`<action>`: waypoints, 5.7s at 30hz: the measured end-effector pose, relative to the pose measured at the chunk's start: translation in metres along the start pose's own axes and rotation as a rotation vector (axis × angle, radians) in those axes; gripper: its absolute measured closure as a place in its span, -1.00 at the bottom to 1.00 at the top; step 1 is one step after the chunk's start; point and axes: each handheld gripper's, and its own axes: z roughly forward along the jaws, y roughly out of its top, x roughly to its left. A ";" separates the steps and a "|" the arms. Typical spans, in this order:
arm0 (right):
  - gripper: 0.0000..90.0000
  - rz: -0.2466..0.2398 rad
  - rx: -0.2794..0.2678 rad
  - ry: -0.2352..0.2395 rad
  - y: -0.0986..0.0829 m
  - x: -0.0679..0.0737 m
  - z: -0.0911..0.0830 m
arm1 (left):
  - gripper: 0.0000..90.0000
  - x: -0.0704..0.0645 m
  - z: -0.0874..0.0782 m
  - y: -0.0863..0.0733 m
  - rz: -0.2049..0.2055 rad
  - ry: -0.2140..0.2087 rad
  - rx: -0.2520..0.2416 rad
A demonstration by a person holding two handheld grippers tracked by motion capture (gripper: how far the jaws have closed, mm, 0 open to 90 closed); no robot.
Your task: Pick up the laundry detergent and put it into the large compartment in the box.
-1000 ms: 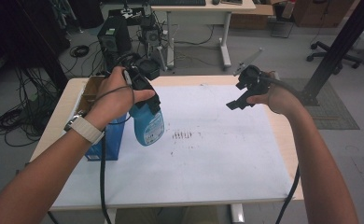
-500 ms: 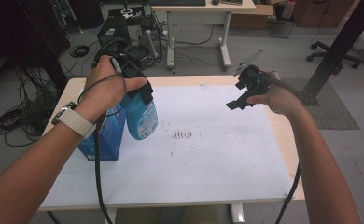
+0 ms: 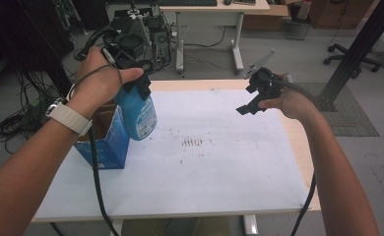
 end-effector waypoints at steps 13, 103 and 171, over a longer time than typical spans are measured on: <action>-0.79 -0.006 -0.008 -0.002 -0.001 -0.001 -0.003 | -0.17 0.019 -0.024 0.001 -0.091 0.012 -0.014; -0.79 0.005 -0.008 -0.004 0.000 -0.007 -0.001 | -0.17 0.125 -0.017 -0.036 -0.460 0.134 -0.028; -0.79 0.023 0.003 -0.004 -0.003 -0.008 0.002 | -0.17 0.128 0.100 -0.061 -0.402 0.128 0.022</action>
